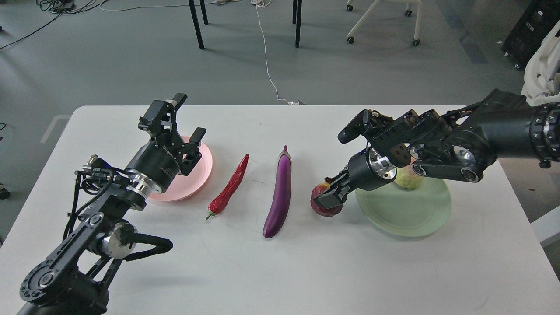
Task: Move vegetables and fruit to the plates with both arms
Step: 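Place the red apple on the light green plate and release, then lift the right gripper away from the plate and hold still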
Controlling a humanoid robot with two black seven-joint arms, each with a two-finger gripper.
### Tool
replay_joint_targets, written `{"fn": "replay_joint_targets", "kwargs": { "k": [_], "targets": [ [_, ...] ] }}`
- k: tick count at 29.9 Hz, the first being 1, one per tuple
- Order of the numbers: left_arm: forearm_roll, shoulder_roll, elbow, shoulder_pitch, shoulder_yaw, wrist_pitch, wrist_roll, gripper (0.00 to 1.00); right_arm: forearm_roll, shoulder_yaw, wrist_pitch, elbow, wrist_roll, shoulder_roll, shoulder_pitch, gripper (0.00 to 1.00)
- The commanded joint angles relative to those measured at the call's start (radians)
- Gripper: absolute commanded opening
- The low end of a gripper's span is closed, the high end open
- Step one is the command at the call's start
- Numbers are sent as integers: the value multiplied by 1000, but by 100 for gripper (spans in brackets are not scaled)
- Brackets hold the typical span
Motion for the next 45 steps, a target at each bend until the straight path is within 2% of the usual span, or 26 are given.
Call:
{"fn": "replay_joint_targets", "kwargs": {
  "k": [1, 7, 13, 14, 17, 19, 27, 30, 33, 39, 43, 45],
  "targets": [
    [0, -1, 0, -2, 2, -2, 2, 98, -36, -5, 1, 65, 0, -111, 65, 42],
    [1, 2, -1, -9, 23, -4, 4, 98, -249, -43, 4, 138, 0, -286, 65, 42],
    [1, -4, 0, -11, 38, -4, 4, 98, -260, -82, 1, 124, 0, -333, 21, 50],
    [1, -4, -1, -11, 38, -4, 4, 98, -260, -80, 1, 119, 0, -333, 12, 54],
    [1, -4, -1, -13, 40, -2, 4, 98, -257, -72, -8, 102, 0, -326, -22, 80],
    [1, -2, -1, -13, 38, -2, 4, 98, -256, -72, -8, 81, 0, -324, -34, 91],
    [3, 10, -1, -16, 40, -4, 1, 98, -211, 22, -7, 76, 0, -358, -39, 97],
    [6, 28, -1, -19, 40, -7, -1, 98, -101, 130, -7, 95, 0, -405, -45, 97],
    [27, 76, -17, -46, 60, -7, -1, 98, 119, 260, -5, 105, 0, -460, -112, 97],
    [205, 170, -34, -137, 210, -7, -5, 98, 655, 625, -1, 96, 0, -500, -460, 97],
    [417, 203, -35, -230, 363, -7, 1, 98, 962, 906, 18, 93, 0, -497, -707, 97],
    [548, 210, -29, -304, 460, -8, 10, 98, 1090, 1042, 61, 88, 0, -493, -813, 97]
  ]
}}
